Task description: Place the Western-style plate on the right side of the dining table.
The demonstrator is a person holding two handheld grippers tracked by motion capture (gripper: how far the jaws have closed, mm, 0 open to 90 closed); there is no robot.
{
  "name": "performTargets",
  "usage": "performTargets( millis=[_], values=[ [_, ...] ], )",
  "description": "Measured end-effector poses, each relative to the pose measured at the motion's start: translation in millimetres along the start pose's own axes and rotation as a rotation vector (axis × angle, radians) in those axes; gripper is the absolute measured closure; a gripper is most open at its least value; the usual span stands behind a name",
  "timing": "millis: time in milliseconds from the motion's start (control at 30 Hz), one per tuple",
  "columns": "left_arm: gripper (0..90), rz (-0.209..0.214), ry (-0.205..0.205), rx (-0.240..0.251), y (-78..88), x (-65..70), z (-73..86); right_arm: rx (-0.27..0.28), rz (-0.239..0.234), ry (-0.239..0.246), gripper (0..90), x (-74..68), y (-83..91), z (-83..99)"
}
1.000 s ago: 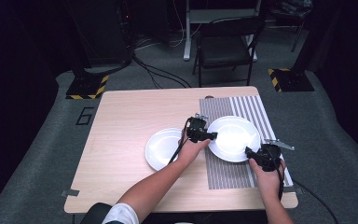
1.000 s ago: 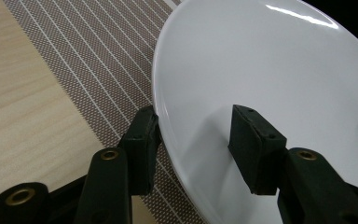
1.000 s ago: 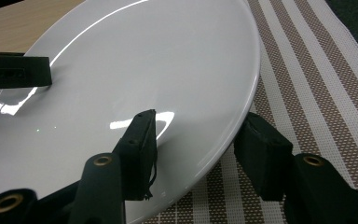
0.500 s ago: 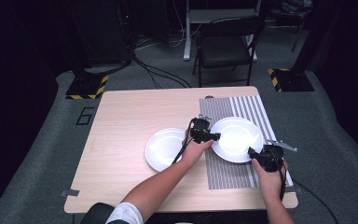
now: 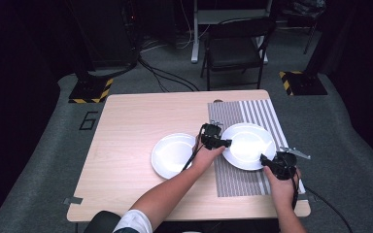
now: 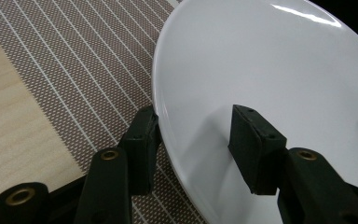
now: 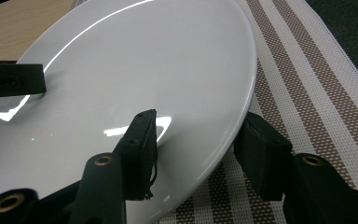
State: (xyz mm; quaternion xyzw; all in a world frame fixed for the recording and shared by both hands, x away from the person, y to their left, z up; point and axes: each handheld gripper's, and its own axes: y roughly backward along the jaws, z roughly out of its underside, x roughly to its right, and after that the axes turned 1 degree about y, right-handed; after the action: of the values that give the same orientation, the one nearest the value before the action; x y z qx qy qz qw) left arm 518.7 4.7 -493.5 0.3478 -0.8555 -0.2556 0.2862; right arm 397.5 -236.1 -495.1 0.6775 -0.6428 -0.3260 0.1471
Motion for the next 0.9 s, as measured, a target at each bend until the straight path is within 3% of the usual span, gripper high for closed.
performTargets(
  millis=[900],
  values=[
    [52.7,-0.02,0.003,-0.025,-12.2,-1.3,0.4,0.0,0.019,-0.01,49.2,5.7,-11.8,1.3]
  ],
)
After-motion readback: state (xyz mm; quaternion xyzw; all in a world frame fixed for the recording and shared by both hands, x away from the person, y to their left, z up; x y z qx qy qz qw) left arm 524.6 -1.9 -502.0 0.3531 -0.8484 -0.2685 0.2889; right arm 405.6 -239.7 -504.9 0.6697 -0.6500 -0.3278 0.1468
